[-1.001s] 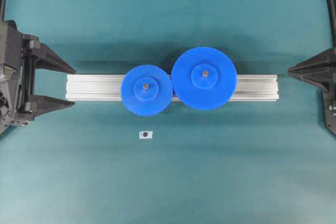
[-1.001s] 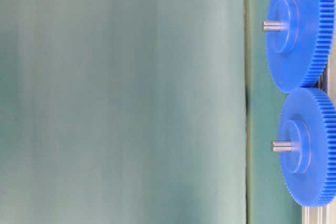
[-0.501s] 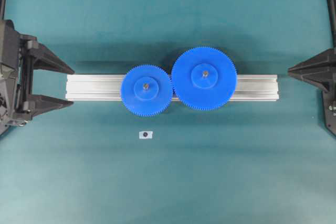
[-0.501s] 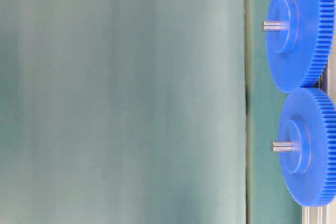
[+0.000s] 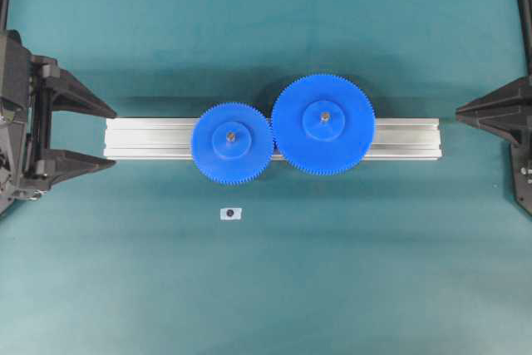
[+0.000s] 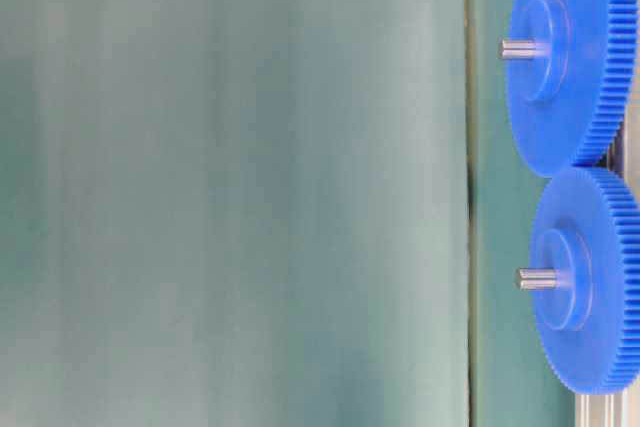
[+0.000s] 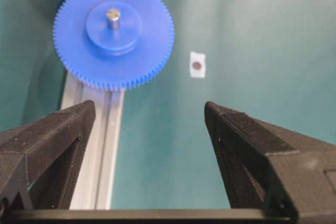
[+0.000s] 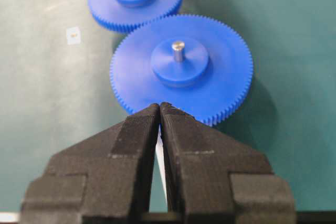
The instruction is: Insert the small gear onto the shaft.
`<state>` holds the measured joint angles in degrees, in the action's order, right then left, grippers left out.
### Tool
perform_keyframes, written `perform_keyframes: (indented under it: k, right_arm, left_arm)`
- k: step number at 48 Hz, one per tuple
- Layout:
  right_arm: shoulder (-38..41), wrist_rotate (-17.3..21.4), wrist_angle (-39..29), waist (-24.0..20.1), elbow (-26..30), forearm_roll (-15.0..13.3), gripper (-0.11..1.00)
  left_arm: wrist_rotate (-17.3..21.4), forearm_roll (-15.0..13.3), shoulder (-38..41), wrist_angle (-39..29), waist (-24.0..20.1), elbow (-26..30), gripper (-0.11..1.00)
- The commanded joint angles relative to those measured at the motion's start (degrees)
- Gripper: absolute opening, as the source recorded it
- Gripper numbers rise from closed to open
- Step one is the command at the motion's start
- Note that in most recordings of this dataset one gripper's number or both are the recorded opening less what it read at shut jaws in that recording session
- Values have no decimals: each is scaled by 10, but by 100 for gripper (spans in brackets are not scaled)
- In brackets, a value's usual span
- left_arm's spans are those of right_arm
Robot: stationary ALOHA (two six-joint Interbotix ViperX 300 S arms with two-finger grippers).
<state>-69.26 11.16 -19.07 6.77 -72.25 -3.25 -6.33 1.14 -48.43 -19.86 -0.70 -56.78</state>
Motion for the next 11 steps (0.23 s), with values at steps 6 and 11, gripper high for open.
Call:
perform_keyframes:
  k: [6,11]
  right_arm:
    - [4,-1,4,-1,17,-1,15]
    - [4,0,4,-1,16,-1,15]
  left_arm:
    - [11,1,2,3,1,15,84]
    - [30,1,2,3,2,15,84]
